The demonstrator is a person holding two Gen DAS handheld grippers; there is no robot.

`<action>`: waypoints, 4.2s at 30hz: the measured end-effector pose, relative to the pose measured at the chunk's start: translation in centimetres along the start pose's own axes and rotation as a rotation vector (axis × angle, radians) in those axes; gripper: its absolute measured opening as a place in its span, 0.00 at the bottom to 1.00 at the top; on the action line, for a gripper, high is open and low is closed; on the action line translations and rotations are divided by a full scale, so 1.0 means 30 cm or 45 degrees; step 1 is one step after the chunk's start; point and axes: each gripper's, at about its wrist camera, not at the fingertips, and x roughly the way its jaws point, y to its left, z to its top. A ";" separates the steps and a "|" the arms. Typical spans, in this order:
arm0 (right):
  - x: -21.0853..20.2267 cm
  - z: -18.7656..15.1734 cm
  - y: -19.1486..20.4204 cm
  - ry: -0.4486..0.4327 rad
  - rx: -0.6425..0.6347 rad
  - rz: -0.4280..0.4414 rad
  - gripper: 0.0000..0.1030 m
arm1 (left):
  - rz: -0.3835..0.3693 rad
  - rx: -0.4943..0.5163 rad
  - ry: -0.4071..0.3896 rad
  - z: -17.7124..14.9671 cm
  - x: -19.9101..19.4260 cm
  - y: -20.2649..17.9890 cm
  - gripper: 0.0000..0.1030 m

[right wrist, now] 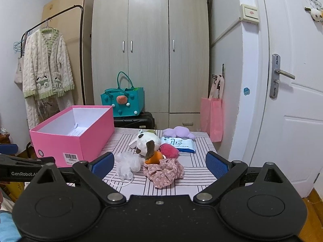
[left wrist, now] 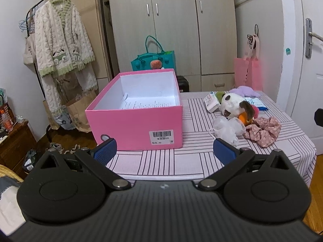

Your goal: Organize soft objects

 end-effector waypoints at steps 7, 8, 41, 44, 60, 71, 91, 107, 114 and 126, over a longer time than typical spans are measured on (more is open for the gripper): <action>0.005 -0.012 0.002 0.003 -0.017 -0.013 0.96 | -0.038 -0.031 -0.083 -0.018 -0.015 0.014 1.00; 0.004 -0.013 0.001 0.003 -0.018 -0.014 0.96 | -0.045 -0.035 -0.094 -0.021 -0.018 0.016 1.00; 0.227 -0.062 -0.139 0.040 -0.107 0.201 0.96 | -0.198 0.155 -0.166 0.071 0.184 -0.084 1.00; 0.283 -0.070 -0.150 0.068 -0.116 0.231 0.96 | -0.263 0.196 -0.154 0.074 0.232 -0.132 0.99; 0.640 -0.156 -0.144 0.281 -0.214 0.313 0.92 | -0.401 0.300 -0.005 0.088 0.516 -0.319 0.96; 0.752 -0.169 -0.157 0.295 -0.242 0.318 0.92 | -0.420 0.282 0.173 0.054 0.726 -0.361 0.93; 0.742 -0.187 -0.148 0.291 -0.143 0.315 0.18 | -0.505 0.157 0.235 0.018 0.750 -0.310 0.45; 0.651 -0.165 -0.167 0.358 -0.040 0.333 0.18 | -0.551 0.170 0.225 0.013 0.632 -0.267 0.43; 0.618 -0.155 -0.160 0.476 0.034 0.383 0.18 | -0.581 0.192 0.300 -0.006 0.584 -0.217 0.43; 0.573 -0.092 -0.031 0.640 0.016 0.686 0.18 | -0.623 0.219 0.470 -0.007 0.509 -0.041 0.43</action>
